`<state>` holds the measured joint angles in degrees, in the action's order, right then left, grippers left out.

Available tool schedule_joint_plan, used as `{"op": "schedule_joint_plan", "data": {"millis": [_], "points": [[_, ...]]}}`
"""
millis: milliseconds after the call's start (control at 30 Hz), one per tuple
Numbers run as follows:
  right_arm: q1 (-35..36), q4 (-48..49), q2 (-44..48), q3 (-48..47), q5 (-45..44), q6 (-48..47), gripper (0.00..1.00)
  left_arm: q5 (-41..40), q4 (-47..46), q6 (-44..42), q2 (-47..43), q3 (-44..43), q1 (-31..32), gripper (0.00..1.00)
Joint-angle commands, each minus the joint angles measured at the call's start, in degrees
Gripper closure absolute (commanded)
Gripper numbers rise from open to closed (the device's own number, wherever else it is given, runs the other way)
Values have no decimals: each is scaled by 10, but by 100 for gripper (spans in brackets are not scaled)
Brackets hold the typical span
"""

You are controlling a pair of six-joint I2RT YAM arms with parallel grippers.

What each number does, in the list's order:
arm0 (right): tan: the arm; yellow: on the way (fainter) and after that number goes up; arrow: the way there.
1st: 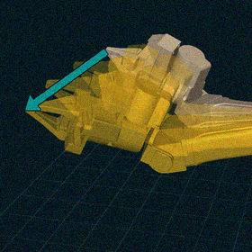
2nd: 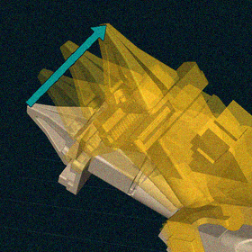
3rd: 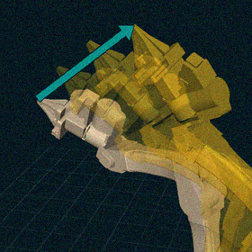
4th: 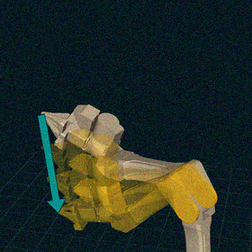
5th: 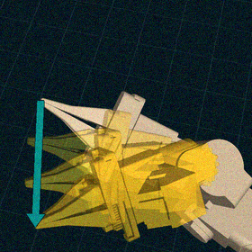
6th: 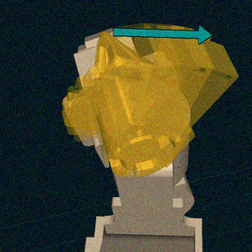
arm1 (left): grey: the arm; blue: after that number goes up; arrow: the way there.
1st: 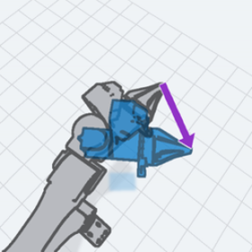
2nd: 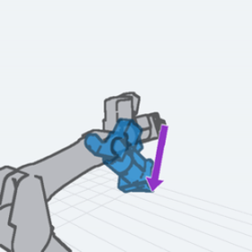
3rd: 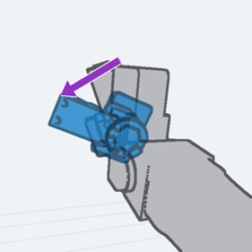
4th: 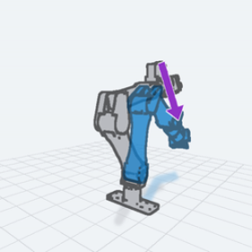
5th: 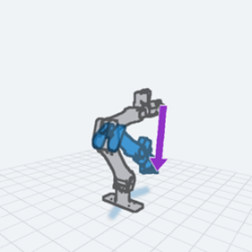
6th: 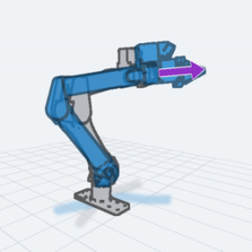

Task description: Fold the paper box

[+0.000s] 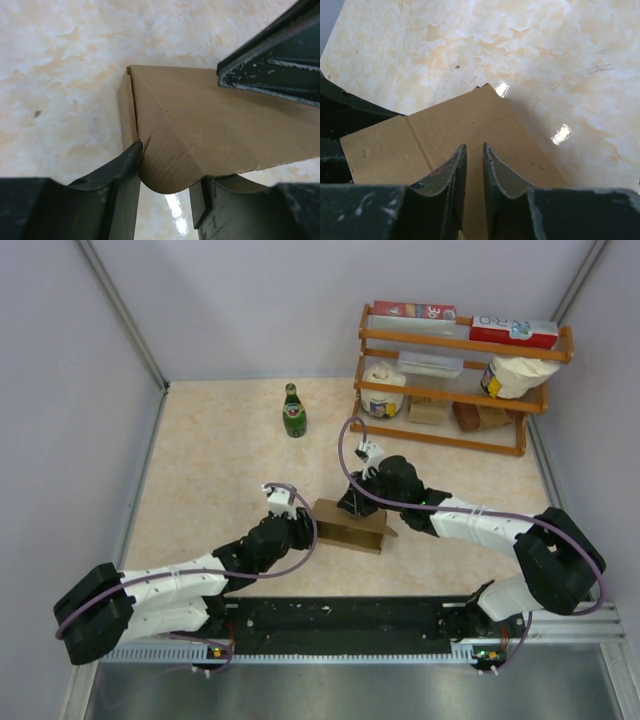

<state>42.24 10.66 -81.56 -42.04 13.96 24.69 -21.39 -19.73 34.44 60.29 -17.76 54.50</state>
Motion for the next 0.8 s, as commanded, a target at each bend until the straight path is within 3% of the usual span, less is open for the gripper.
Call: {"op": "schedule_joint_plan", "data": {"millis": [0,533,767], "points": [[4,31,-7,5,7,-3,81,70,14,21,-54,23,3,54],[28,96,3,78,-45,-11,81,197,137,46,-220,48,3,50],[36,168,24,134,-100,-22,81,338,133,46,-288,50,3,52]]}}
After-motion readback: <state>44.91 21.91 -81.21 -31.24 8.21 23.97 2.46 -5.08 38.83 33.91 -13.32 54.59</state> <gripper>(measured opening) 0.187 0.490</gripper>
